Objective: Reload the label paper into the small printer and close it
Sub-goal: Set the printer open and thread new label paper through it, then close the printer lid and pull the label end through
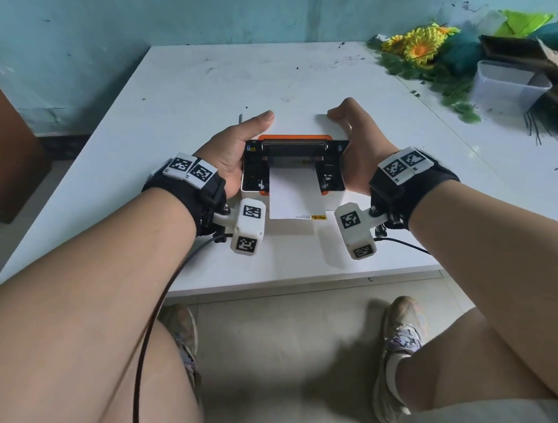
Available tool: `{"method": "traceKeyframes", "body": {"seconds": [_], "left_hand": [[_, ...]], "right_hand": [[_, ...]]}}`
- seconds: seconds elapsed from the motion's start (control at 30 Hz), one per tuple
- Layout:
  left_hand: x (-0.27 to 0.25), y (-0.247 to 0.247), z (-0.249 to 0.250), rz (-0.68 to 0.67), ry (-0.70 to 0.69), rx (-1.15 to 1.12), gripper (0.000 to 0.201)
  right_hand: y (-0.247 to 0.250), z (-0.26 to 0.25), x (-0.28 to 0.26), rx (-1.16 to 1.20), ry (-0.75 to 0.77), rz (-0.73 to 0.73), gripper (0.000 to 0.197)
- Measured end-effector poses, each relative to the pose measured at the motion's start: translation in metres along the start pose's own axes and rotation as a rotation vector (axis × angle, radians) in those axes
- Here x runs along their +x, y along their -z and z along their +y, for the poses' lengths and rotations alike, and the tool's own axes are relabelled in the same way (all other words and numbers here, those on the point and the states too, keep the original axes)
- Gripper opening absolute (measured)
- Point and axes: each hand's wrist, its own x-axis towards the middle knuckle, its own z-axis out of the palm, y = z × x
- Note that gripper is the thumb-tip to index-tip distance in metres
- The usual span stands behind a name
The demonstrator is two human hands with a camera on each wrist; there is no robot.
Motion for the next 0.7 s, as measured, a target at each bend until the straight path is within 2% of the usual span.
{"method": "traceKeyframes", "body": {"seconds": [0.07,0.2,0.27,0.33,0.4,0.47,0.53,0.6,0.7], "left_hand": [[0.0,0.002,-0.004,-0.017,-0.029,0.002,0.081],[0.002,0.01,-0.013,-0.056,-0.094,-0.023,0.083],[0.004,0.014,-0.016,-0.086,-0.104,-0.059,0.068],[0.005,0.017,-0.017,-0.085,-0.103,-0.102,0.044],[0.004,0.02,-0.017,-0.107,-0.102,-0.151,0.036],[0.003,0.022,-0.018,-0.153,-0.093,-0.187,0.038],[0.003,0.026,-0.02,-0.202,-0.083,-0.19,0.049],[0.004,0.03,-0.022,-0.244,-0.089,-0.152,0.058],[0.001,0.034,-0.022,-0.26,-0.134,-0.035,0.058]], "right_hand": [[0.0,0.002,-0.001,0.01,0.009,-0.013,0.027],[0.005,0.009,-0.005,0.004,0.078,-0.062,0.018],[0.007,0.011,-0.008,-0.034,0.108,-0.082,0.012],[0.008,0.012,-0.01,-0.068,0.128,-0.115,0.009],[0.009,0.013,-0.01,-0.076,0.143,-0.106,0.007],[0.01,0.013,-0.008,-0.07,0.15,-0.064,0.011],[0.009,0.013,-0.009,-0.115,0.157,-0.04,0.014],[0.009,0.013,-0.008,-0.177,0.169,-0.023,0.017],[0.009,0.015,-0.007,-0.243,0.198,0.01,0.026]]}}
